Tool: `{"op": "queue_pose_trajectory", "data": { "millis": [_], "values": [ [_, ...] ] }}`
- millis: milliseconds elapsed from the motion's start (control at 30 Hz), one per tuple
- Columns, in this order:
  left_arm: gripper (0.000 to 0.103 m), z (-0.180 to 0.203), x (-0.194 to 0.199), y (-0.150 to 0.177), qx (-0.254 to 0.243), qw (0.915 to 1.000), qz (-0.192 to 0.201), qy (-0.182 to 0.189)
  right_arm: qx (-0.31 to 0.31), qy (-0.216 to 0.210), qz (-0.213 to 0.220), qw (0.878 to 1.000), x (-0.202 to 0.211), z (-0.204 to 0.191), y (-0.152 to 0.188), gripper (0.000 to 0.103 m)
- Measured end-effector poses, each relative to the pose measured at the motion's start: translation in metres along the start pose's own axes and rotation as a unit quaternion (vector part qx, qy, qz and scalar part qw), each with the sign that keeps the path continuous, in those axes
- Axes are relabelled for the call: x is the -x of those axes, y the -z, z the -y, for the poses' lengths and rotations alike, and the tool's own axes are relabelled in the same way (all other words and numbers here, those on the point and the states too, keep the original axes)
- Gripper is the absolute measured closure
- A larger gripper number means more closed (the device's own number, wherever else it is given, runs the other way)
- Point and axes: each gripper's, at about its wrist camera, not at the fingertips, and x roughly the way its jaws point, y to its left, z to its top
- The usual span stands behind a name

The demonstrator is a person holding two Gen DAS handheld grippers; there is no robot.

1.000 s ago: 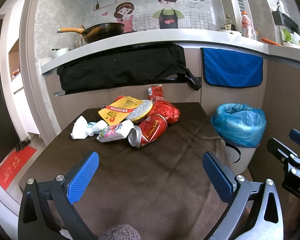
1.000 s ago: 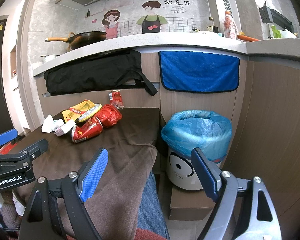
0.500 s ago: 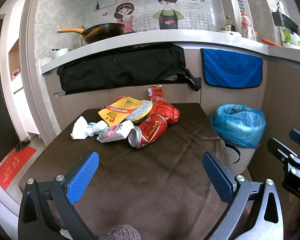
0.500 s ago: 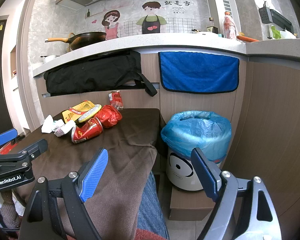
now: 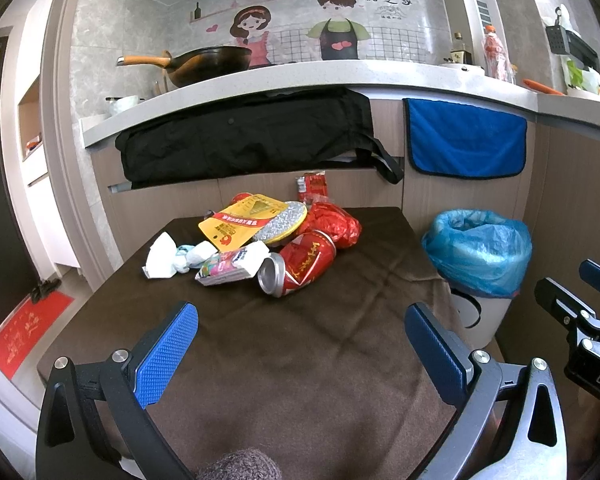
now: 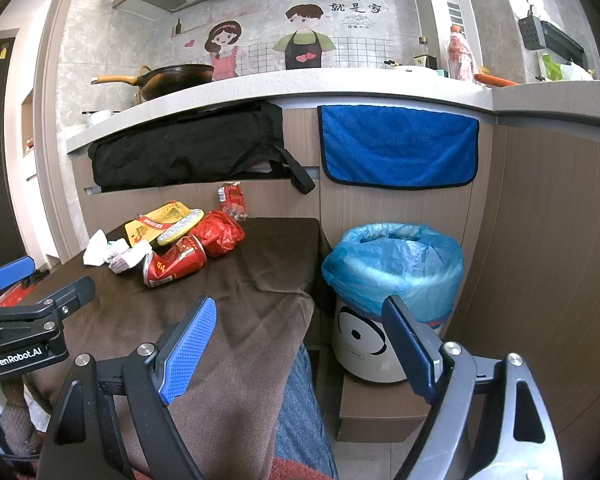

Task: Collect trash

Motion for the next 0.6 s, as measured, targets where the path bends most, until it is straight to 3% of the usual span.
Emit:
{"op": "queue_pose_trajectory", "data": {
  "millis": [600],
  "values": [
    [0.001,-0.0012,-0.0002,0.0011,0.001,1.0000,-0.001,-0.001,0.000,0.000,0.000,1.000,-0.0002,0.0002,0.0002,0.020]
  ]
}}
